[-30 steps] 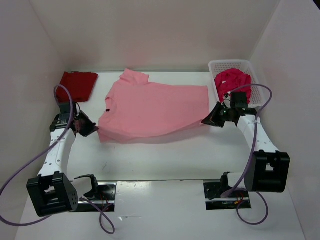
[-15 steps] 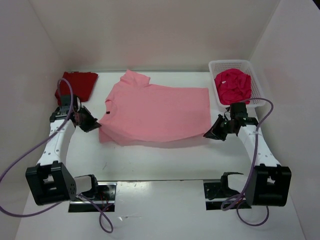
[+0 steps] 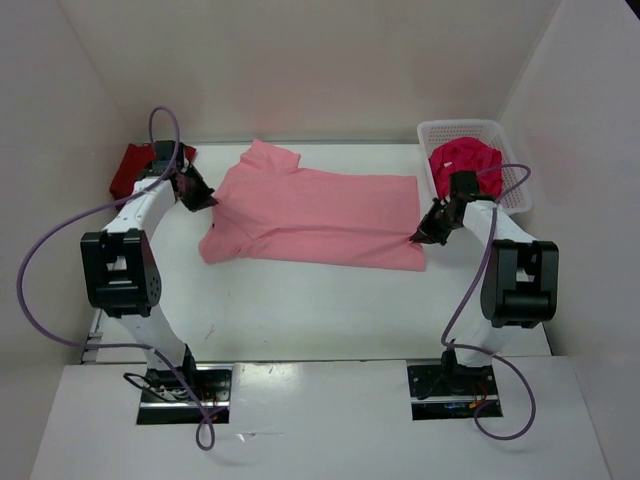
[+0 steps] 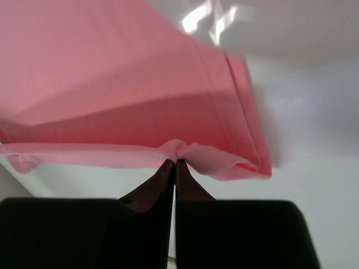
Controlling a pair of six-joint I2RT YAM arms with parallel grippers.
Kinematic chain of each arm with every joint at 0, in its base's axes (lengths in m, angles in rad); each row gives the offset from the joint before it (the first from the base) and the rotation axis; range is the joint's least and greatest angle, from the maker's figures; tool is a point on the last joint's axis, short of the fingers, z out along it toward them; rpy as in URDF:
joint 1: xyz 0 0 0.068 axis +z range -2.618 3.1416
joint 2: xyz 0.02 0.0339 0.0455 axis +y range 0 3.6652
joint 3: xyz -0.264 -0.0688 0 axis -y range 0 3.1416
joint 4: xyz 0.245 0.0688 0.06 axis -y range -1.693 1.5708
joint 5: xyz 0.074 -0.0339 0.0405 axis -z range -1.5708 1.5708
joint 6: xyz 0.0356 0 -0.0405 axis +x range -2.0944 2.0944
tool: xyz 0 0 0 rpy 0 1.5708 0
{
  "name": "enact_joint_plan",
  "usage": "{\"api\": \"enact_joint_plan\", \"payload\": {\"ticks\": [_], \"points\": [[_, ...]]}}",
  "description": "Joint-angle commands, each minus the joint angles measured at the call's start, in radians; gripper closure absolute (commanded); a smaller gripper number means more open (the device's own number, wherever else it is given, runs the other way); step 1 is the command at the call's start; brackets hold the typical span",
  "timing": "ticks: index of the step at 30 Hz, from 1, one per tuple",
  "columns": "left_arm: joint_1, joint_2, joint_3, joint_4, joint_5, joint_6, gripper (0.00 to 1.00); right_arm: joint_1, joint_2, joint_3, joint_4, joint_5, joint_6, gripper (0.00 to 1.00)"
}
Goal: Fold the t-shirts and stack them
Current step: Fold the flattened tshirt in 1/3 of the way
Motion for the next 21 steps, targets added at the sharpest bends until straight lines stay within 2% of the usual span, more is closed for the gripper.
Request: {"api": "enact_joint_plan", "payload": {"ticks": [1, 7, 8, 10, 11, 12, 14, 15, 16, 18, 19, 21], "points": [[-0.028, 0.086, 0.107, 0.058, -0.039, -0.013, 1.0, 0.007, 0.066, 0.09, 0.07, 0.063, -0.025, 0.98], [-0.061, 0.238, 0.208, 0.083, -0.03, 0.005, 0.99, 0.007, 0.112, 0.125, 0.111, 0.089, -0.025, 0.96], [-0.071, 0.266, 0.225, 0.083, -0.03, 0.005, 0.97, 0.017, 0.112, 0.125, 0.111, 0.089, -0.025, 0.94], [-0.071, 0.266, 0.245, 0.083, -0.019, 0.016, 0.9, 0.017, 0.112, 0.135, 0.111, 0.098, -0.025, 0.81], [-0.071, 0.255, 0.246, 0.083, -0.019, 0.016, 0.73, 0.03, 0.085, 0.135, 0.111, 0.098, -0.025, 0.75], [-0.071, 0.235, 0.229, 0.083, -0.019, 0.03, 0.63, 0.042, 0.066, 0.135, 0.111, 0.098, -0.025, 0.63], [-0.071, 0.141, 0.14, 0.083, -0.032, 0.042, 0.41, 0.051, -0.006, 0.125, 0.099, 0.127, -0.025, 0.56], [-0.057, 0.102, 0.097, 0.092, -0.042, 0.042, 0.18, 0.051, -0.033, 0.113, 0.09, 0.127, -0.025, 0.49], [-0.048, 0.02, 0.048, 0.101, -0.033, 0.033, 0.09, 0.051, -0.061, 0.09, 0.09, 0.138, -0.025, 0.47], [-0.034, -0.06, -0.102, 0.11, -0.033, 0.018, 0.05, 0.051, -0.141, 0.063, 0.078, 0.138, -0.025, 0.46], [-0.02, -0.138, -0.159, 0.122, -0.024, 0.009, 0.13, 0.051, -0.162, 0.028, 0.078, 0.138, -0.025, 0.51], [0.007, -0.206, -0.268, 0.144, -0.012, -0.025, 0.27, 0.051, -0.209, -0.032, 0.078, 0.094, -0.014, 0.69]]}}
